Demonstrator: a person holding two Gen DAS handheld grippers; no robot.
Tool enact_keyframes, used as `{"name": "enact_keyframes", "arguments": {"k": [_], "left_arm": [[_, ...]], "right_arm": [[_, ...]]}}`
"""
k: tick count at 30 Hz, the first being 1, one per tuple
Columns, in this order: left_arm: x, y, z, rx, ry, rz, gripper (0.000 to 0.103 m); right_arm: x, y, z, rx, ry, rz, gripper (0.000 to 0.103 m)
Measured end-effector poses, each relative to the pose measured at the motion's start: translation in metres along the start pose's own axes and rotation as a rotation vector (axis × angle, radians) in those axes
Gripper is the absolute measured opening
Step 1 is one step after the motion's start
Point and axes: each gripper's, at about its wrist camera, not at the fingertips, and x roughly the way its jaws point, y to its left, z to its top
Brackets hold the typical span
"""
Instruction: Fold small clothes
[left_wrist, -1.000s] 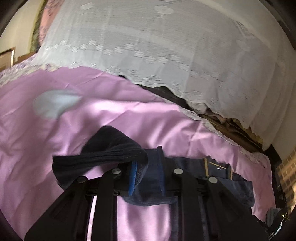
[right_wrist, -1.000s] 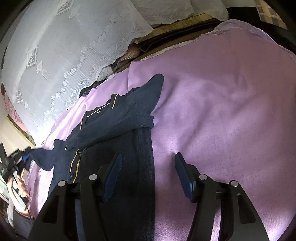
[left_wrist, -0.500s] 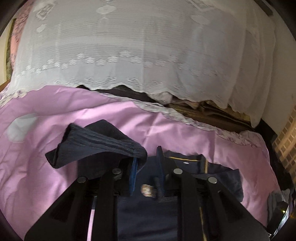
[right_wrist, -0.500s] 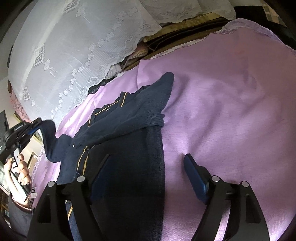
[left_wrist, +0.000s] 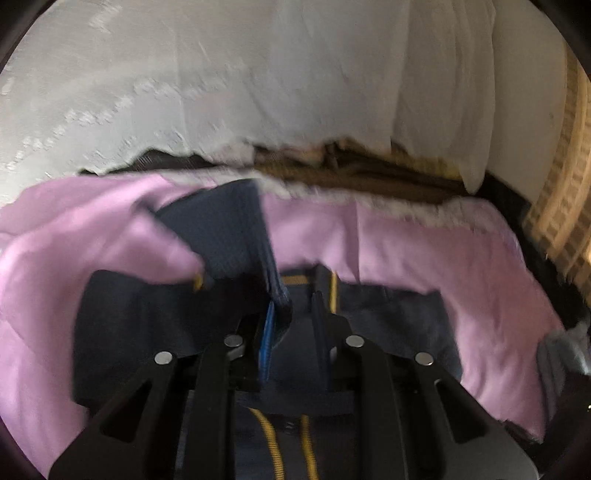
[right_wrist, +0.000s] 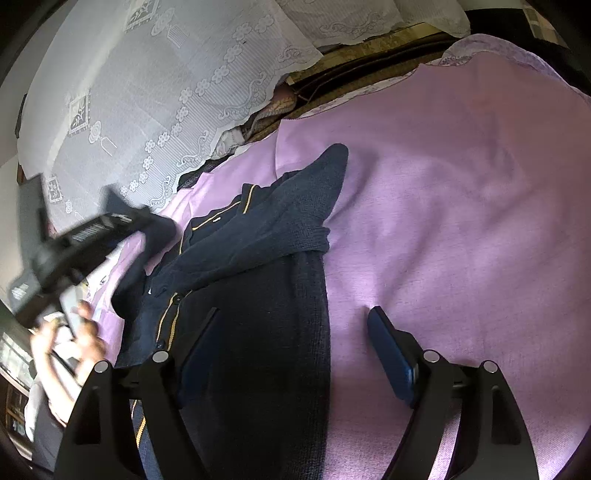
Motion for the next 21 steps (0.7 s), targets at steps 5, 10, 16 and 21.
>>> {"name": "enact_keyframes", "arguments": {"k": [5,10,16,21], "left_arm": [[0.016,-0.015,-0.018,0.049,0.054,-0.006,0.064],[-0.007,-0.006,-0.016,0.054,0.018,-0.011,0.078],[-0.034,0.047,-0.017,0.043,-0.017,0.149,0.087],[-0.030,0.114,-0.025,-0.072,0.033,0.227,0.087]], "right_arm": [[0.000,-0.001,0.000,0.001,0.000,0.004,0.081],[0.001,-0.001,0.001,0.005,-0.001,0.009,0.081],[-0.004,-0.005,0.003,0.029,-0.013,0.037,0.072],[-0.002,-0.008,0.025,0.153,0.005,0.148,0.041]]}}
